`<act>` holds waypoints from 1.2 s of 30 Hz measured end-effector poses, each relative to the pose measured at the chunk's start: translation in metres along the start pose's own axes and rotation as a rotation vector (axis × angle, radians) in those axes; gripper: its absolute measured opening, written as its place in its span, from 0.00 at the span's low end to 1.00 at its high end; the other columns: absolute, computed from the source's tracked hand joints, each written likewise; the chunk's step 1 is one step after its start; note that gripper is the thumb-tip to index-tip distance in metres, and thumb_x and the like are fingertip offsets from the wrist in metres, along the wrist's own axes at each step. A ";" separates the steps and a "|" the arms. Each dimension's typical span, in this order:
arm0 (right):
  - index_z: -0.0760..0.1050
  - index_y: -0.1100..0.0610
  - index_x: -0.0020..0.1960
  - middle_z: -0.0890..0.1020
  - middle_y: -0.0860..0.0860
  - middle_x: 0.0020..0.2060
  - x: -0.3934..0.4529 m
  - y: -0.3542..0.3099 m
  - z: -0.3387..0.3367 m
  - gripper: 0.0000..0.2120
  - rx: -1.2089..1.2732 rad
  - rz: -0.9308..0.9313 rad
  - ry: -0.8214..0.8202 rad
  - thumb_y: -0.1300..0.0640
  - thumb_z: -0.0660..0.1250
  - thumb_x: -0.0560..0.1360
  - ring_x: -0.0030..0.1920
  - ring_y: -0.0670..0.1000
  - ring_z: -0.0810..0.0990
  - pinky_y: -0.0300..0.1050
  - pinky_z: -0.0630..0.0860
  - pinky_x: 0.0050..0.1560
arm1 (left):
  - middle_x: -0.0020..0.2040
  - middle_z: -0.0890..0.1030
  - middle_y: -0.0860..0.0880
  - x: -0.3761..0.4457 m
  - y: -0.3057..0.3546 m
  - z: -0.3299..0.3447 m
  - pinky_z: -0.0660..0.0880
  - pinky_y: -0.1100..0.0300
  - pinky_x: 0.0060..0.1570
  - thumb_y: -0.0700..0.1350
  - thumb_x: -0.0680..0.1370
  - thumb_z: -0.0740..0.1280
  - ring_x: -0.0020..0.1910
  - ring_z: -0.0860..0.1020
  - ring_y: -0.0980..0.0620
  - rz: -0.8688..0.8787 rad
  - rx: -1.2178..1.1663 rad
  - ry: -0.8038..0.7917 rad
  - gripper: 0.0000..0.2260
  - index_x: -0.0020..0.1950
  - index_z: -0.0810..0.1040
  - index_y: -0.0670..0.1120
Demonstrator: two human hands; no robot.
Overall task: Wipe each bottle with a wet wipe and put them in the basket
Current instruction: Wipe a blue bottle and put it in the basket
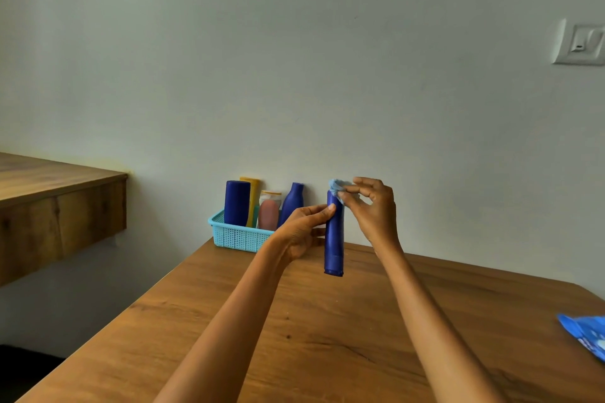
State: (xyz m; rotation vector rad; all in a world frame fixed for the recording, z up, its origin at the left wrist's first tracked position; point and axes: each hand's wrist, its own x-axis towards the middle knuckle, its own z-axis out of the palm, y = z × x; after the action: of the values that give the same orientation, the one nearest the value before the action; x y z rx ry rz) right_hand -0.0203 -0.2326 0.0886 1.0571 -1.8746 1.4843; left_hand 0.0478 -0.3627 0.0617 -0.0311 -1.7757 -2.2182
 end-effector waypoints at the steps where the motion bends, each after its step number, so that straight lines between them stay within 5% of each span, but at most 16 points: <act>1: 0.82 0.56 0.48 0.79 0.51 0.52 0.001 -0.002 0.001 0.08 0.020 -0.005 -0.041 0.57 0.73 0.70 0.57 0.51 0.75 0.43 0.75 0.51 | 0.51 0.80 0.45 0.000 0.000 0.000 0.78 0.52 0.51 0.49 0.71 0.70 0.50 0.79 0.47 0.001 0.009 -0.003 0.22 0.62 0.75 0.41; 5: 0.81 0.51 0.41 0.79 0.46 0.44 0.004 -0.002 -0.003 0.02 0.058 0.119 -0.170 0.57 0.73 0.68 0.49 0.48 0.79 0.45 0.77 0.50 | 0.49 0.80 0.45 -0.001 -0.006 -0.002 0.78 0.54 0.48 0.48 0.72 0.69 0.47 0.79 0.49 0.009 0.027 -0.008 0.16 0.58 0.77 0.43; 9: 0.81 0.55 0.42 0.82 0.46 0.38 0.000 0.006 -0.009 0.07 0.075 0.155 -0.093 0.51 0.72 0.71 0.41 0.46 0.81 0.41 0.79 0.43 | 0.47 0.82 0.46 0.002 -0.003 -0.002 0.78 0.55 0.45 0.50 0.69 0.71 0.47 0.80 0.48 0.027 -0.055 0.008 0.19 0.57 0.78 0.43; 13: 0.82 0.58 0.49 0.84 0.49 0.44 -0.002 -0.005 0.000 0.08 0.145 0.079 0.003 0.55 0.71 0.72 0.45 0.45 0.81 0.41 0.79 0.47 | 0.47 0.83 0.46 0.003 -0.002 -0.001 0.79 0.55 0.46 0.49 0.69 0.70 0.47 0.81 0.49 0.053 -0.109 -0.049 0.16 0.54 0.80 0.43; 20: 0.82 0.57 0.44 0.83 0.49 0.39 -0.003 -0.012 0.010 0.06 0.122 0.141 -0.163 0.54 0.71 0.71 0.42 0.49 0.81 0.44 0.77 0.43 | 0.44 0.84 0.45 0.000 -0.001 -0.014 0.81 0.52 0.45 0.44 0.76 0.66 0.44 0.82 0.48 0.144 -0.298 -0.018 0.09 0.53 0.79 0.42; 27: 0.81 0.57 0.51 0.84 0.50 0.44 -0.002 -0.012 0.002 0.10 0.089 0.105 0.085 0.54 0.70 0.73 0.44 0.47 0.81 0.39 0.77 0.42 | 0.46 0.84 0.45 -0.004 0.005 -0.002 0.80 0.53 0.48 0.46 0.71 0.68 0.47 0.82 0.48 0.097 -0.196 -0.124 0.14 0.55 0.78 0.42; 33: 0.81 0.57 0.45 0.82 0.48 0.38 -0.004 -0.021 0.010 0.07 0.124 0.138 -0.213 0.53 0.71 0.72 0.40 0.48 0.80 0.43 0.77 0.42 | 0.46 0.83 0.44 -0.006 0.006 -0.016 0.80 0.54 0.41 0.43 0.72 0.67 0.45 0.82 0.48 0.169 -0.274 -0.053 0.13 0.56 0.77 0.41; 36: 0.80 0.56 0.43 0.81 0.47 0.36 -0.006 -0.013 0.011 0.05 0.052 0.186 -0.197 0.54 0.69 0.73 0.40 0.48 0.79 0.44 0.76 0.42 | 0.47 0.81 0.42 -0.007 0.005 -0.018 0.81 0.54 0.40 0.43 0.71 0.67 0.43 0.83 0.48 0.174 -0.327 -0.009 0.14 0.55 0.77 0.41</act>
State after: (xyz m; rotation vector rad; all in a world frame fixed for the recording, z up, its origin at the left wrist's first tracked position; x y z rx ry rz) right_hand -0.0058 -0.2425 0.0880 1.1132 -2.1314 1.5893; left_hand 0.0581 -0.3792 0.0605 -0.2554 -1.3390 -2.3540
